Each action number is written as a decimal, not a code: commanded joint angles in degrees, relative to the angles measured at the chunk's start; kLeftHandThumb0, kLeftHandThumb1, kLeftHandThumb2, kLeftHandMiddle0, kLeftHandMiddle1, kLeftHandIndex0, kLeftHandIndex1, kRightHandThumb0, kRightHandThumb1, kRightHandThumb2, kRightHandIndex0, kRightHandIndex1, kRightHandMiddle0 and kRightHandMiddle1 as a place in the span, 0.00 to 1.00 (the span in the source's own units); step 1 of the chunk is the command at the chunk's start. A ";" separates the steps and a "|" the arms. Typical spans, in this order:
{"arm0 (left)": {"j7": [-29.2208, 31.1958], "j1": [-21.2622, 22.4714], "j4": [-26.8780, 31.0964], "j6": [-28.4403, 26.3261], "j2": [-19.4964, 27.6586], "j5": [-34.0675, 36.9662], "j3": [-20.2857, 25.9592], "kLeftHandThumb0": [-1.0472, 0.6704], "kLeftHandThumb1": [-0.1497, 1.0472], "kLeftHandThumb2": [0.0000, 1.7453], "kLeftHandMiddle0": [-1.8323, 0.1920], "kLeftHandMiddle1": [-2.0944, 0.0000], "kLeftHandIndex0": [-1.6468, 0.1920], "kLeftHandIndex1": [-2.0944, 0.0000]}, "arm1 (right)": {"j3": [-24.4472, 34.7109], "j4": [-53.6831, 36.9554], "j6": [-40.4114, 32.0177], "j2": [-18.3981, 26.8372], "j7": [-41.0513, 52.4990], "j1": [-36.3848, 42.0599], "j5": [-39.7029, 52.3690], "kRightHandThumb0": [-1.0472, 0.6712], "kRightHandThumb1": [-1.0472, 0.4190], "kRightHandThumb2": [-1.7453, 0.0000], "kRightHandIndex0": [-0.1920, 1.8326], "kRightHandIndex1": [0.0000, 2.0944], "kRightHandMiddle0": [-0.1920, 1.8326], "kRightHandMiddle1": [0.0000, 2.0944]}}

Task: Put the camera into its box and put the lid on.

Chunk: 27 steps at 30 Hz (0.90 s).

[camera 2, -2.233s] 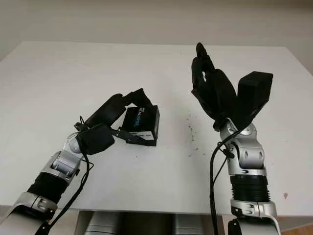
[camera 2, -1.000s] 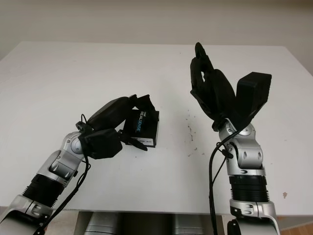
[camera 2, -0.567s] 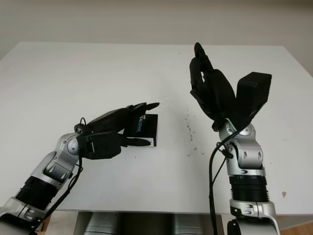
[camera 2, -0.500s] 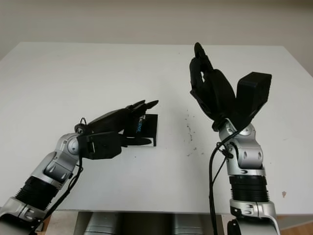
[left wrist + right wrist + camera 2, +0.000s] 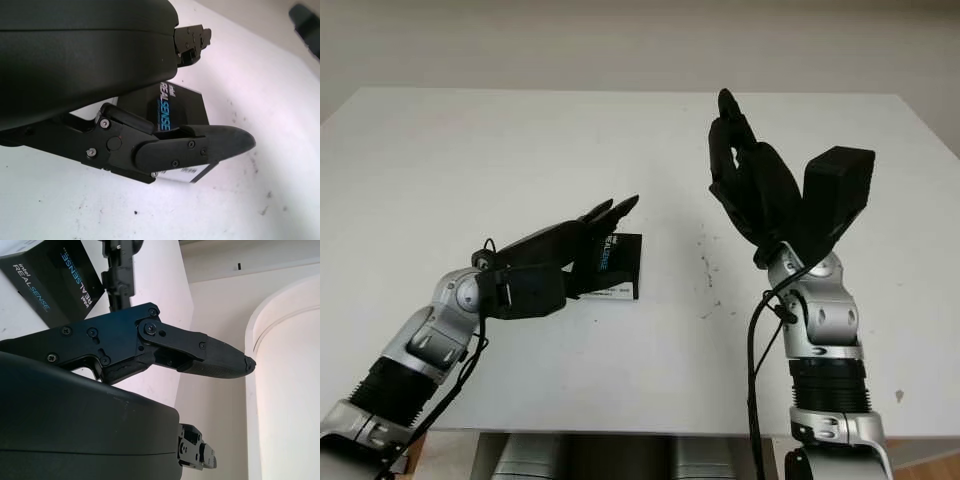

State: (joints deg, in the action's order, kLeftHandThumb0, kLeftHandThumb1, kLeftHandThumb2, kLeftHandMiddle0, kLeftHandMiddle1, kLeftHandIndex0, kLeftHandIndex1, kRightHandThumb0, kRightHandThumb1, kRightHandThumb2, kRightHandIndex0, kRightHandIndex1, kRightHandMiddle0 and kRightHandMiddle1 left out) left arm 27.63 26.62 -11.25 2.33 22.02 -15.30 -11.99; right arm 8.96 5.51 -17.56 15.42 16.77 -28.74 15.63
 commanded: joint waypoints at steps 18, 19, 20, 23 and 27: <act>-14.87 5.19 -2.28 -2.11 -6.19 23.52 22.32 0.15 1.00 0.36 1.00 1.00 1.00 1.00 | -1.34 1.88 2.94 -1.45 -0.44 0.33 -2.25 0.17 0.00 0.57 0.00 0.00 0.00 0.00; -15.26 5.70 -3.06 -2.06 -6.07 23.87 22.86 0.15 1.00 0.37 1.00 1.00 1.00 1.00 | -1.35 2.39 3.21 -1.54 -0.36 0.22 -2.25 0.17 0.00 0.57 0.00 0.00 0.00 0.00; -15.73 6.22 -3.97 -1.74 -5.97 24.04 23.32 0.15 1.00 0.38 1.00 1.00 1.00 1.00 | -1.31 2.90 3.42 -1.72 -0.44 0.04 -2.22 0.17 0.00 0.57 0.00 0.00 0.00 0.00; -16.69 7.43 -6.36 -1.34 -5.61 24.66 24.61 0.14 1.00 0.40 1.00 1.00 1.00 1.00 | -1.47 3.55 3.45 -2.13 -0.86 -0.13 -2.35 0.16 0.00 0.57 0.00 0.00 0.00 0.00; -17.96 8.33 -8.86 -1.26 -5.61 25.55 26.08 0.14 1.00 0.41 1.00 1.00 1.00 1.00 | -1.68 4.34 3.76 -2.67 -1.16 -0.08 -2.60 0.16 0.00 0.57 0.00 0.00 0.00 0.00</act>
State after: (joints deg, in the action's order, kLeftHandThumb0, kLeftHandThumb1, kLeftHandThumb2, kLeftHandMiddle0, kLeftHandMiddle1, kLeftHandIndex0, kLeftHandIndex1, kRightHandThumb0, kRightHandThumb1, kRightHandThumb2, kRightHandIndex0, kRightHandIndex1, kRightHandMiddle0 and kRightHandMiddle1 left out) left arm 9.95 33.26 -19.63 0.60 15.87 9.84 13.44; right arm 7.47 9.54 -14.54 12.98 15.70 -27.85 13.22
